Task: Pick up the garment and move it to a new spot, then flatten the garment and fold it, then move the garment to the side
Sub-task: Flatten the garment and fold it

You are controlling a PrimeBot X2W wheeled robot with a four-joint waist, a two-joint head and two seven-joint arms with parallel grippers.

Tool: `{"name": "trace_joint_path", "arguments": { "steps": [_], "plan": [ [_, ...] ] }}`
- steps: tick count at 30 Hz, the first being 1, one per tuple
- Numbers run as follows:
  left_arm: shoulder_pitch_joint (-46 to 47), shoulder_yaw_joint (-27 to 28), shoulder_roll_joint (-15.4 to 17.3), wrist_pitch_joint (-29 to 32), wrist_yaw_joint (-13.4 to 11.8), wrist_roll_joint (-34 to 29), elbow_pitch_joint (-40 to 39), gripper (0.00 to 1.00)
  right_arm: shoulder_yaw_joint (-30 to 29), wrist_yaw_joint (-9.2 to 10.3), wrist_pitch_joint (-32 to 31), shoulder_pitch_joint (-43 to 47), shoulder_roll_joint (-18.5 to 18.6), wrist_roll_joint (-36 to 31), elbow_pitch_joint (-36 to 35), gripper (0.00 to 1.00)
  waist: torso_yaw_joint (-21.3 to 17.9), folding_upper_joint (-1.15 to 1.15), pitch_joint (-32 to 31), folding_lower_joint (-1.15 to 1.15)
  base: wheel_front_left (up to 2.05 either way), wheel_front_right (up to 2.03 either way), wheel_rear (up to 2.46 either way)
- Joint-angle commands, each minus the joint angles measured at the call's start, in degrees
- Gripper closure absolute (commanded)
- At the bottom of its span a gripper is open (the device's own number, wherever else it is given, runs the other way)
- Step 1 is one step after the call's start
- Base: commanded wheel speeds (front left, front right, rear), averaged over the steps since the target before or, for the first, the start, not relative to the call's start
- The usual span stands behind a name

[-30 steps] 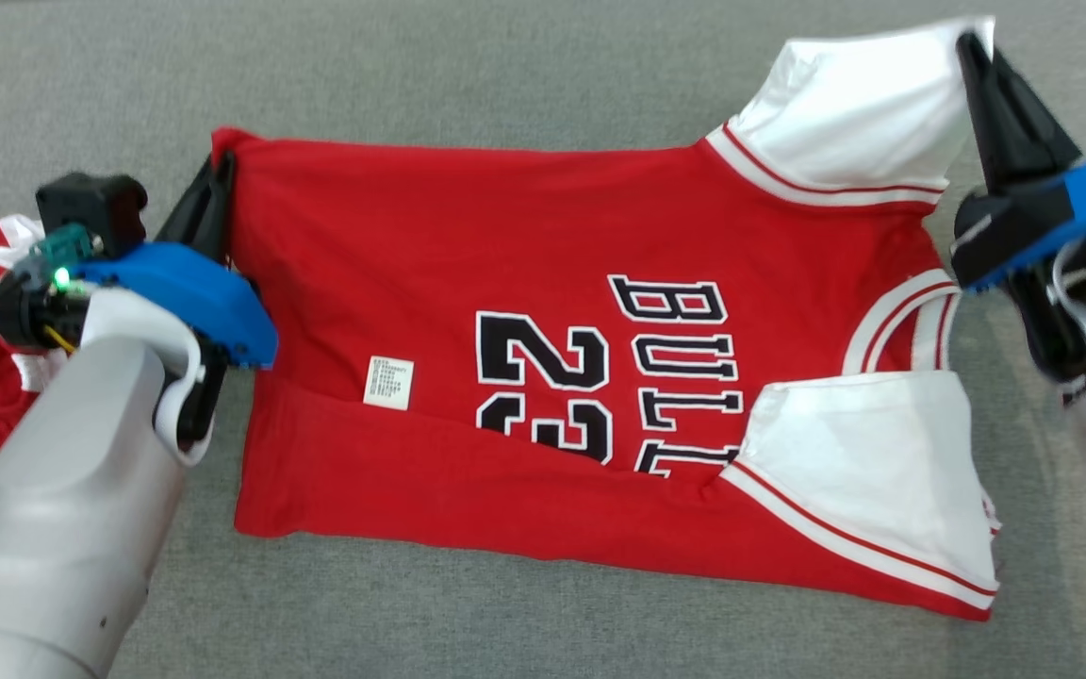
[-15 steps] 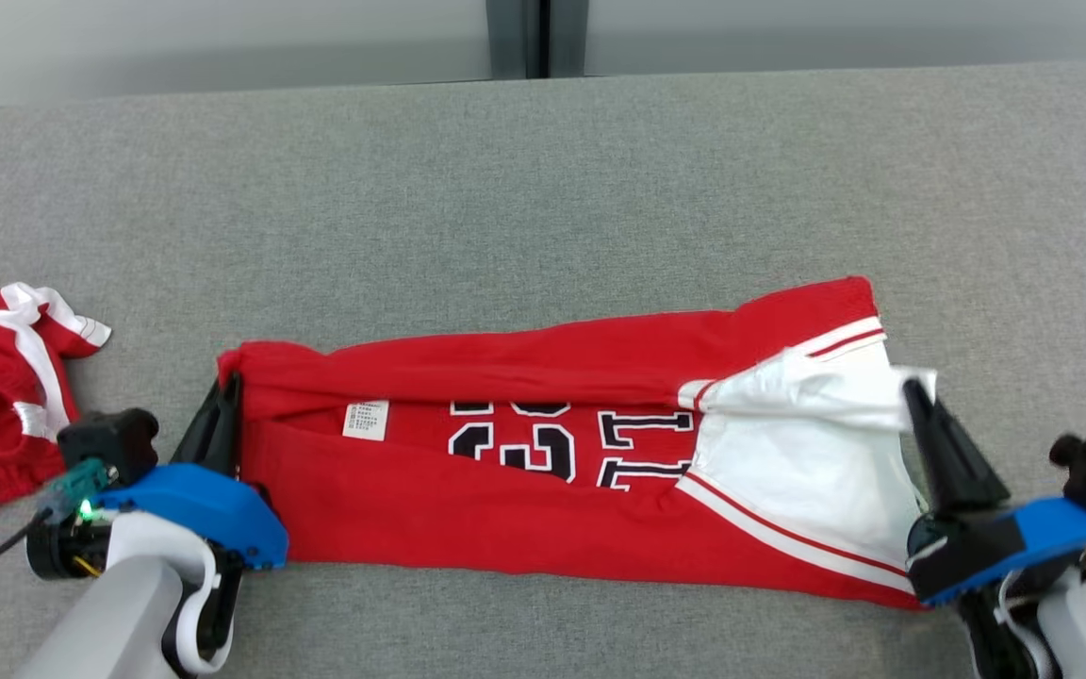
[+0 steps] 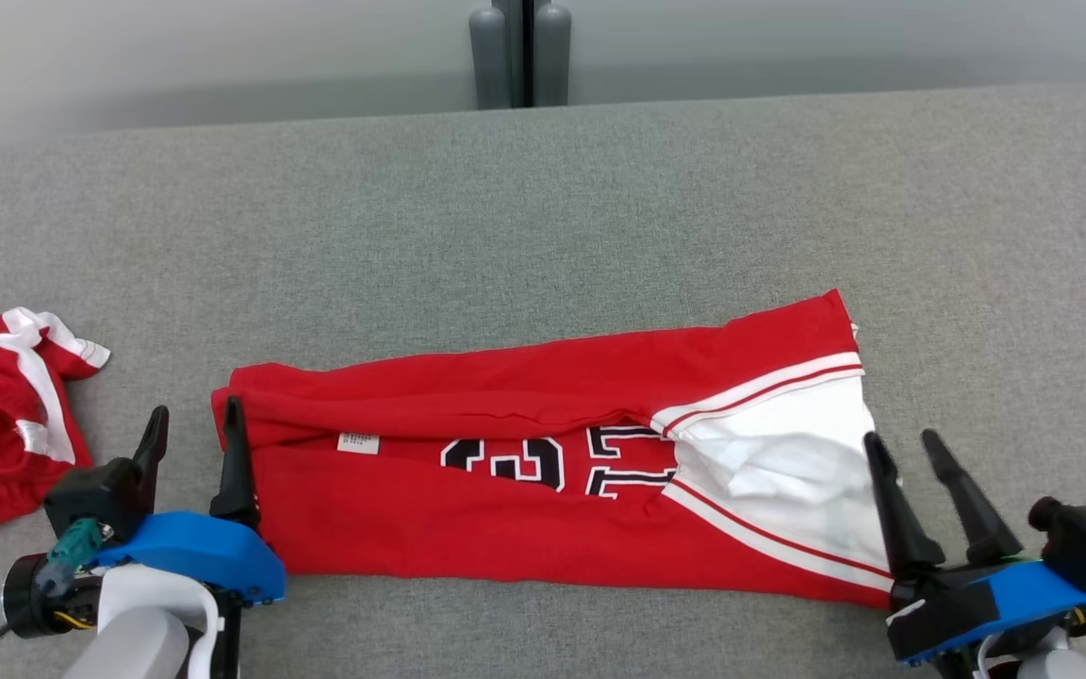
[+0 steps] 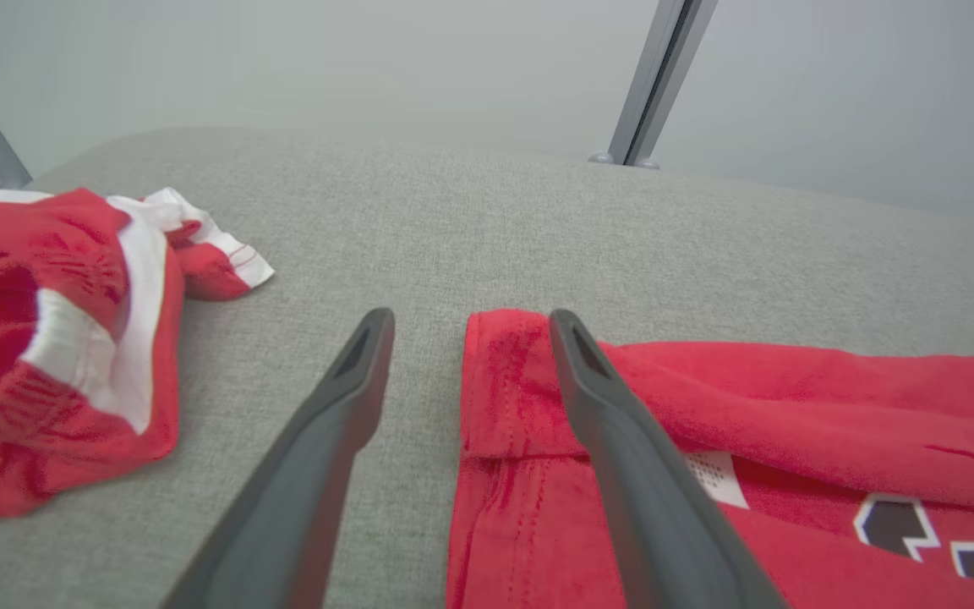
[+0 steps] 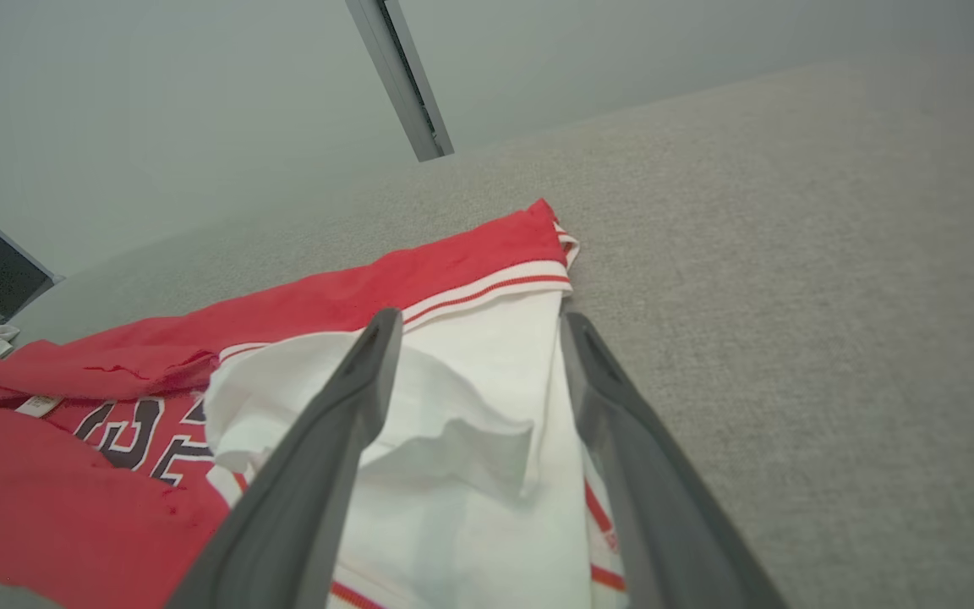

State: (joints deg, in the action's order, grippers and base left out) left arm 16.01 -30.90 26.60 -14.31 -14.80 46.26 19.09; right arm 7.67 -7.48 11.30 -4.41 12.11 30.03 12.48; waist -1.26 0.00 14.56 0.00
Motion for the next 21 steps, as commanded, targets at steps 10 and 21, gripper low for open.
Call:
{"name": "trace_joint_path", "arguments": {
  "steps": [10,21],
  "plan": [
    [-6.0,2.9,-0.5,-0.9,-6.0,-14.0,-14.6,0.0,-9.2,-0.03,-1.8,2.3,-3.9,-13.9,-10.7,0.0,0.4,0.0,-3.2,0.0,0.0,0.0,0.0],
    [-11.1,1.0,1.9,-0.1,-6.7,-17.1,-17.9,0.0,-11.3,-0.03,-6.0,6.2,-6.0,-16.7,-13.8,0.0,0.5,0.0,-7.2,0.0,0.0,0.0,0.0]
  ]
}}
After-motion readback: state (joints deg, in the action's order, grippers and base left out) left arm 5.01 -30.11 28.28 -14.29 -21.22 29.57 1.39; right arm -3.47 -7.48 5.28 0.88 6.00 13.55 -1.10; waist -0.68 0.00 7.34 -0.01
